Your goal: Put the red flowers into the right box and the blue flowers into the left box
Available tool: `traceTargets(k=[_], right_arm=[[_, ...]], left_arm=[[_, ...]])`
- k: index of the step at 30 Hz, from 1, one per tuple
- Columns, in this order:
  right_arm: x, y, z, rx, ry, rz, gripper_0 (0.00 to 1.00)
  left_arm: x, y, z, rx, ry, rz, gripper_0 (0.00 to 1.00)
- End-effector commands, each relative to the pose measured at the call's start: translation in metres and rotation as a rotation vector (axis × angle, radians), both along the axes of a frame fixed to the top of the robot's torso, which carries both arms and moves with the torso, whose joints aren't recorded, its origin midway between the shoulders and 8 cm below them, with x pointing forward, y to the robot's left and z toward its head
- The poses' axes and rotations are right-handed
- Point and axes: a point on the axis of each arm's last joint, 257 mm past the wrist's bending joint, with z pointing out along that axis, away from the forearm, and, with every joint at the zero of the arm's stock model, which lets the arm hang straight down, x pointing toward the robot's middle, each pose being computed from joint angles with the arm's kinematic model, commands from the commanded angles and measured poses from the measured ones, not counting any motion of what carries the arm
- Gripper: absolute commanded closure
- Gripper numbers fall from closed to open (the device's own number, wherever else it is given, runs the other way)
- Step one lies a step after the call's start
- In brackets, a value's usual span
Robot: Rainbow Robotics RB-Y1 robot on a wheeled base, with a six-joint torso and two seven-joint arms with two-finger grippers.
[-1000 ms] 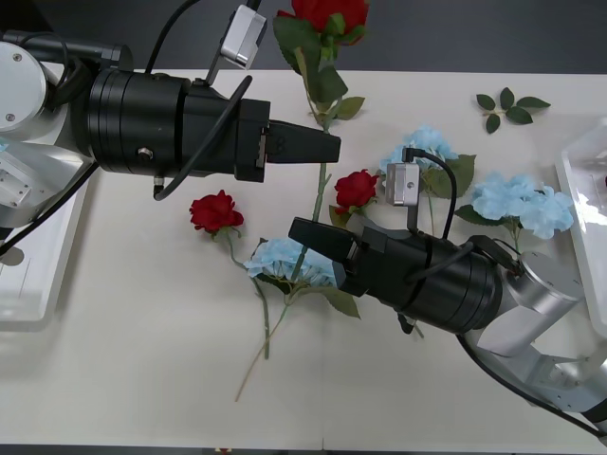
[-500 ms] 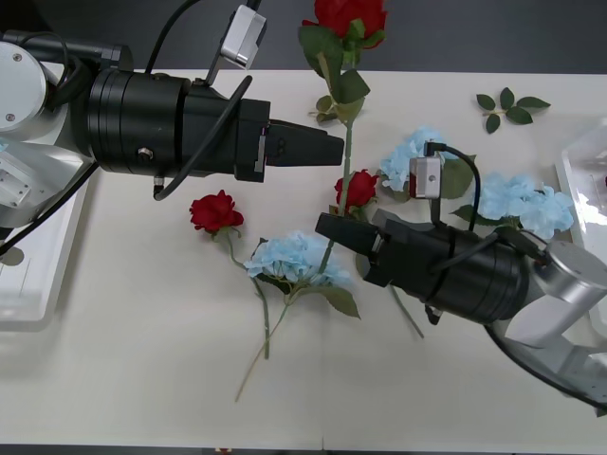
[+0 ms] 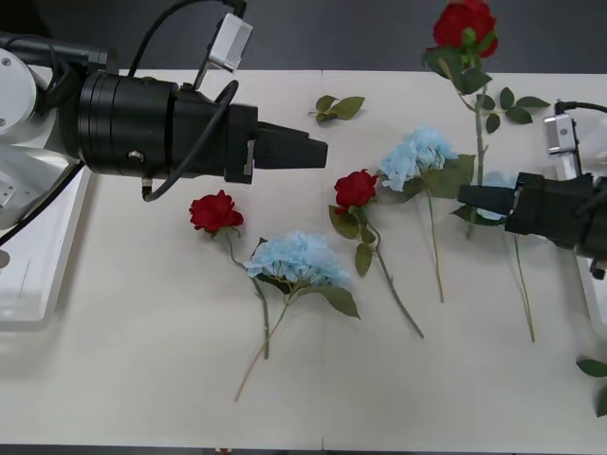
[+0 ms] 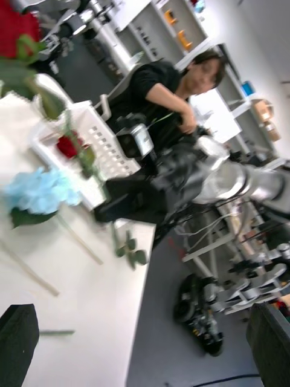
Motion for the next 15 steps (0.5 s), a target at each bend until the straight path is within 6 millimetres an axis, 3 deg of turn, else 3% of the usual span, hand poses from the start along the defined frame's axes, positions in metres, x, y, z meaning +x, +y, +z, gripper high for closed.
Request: traceTargets(k=[1, 15], right_arm=[[0.009, -0.062, -0.014, -0.113, 0.041, -0.074, 1.00], [0.013, -0.229, -0.045, -0.373, 0.115, -0.204, 1.00]], left_arm=[[0.010, 0.025, -0.031, 0.128, 0.002, 0.069, 0.00], [0.037, 0.082, -0.108, 0.469, 0.176, 0.369, 0.00]])
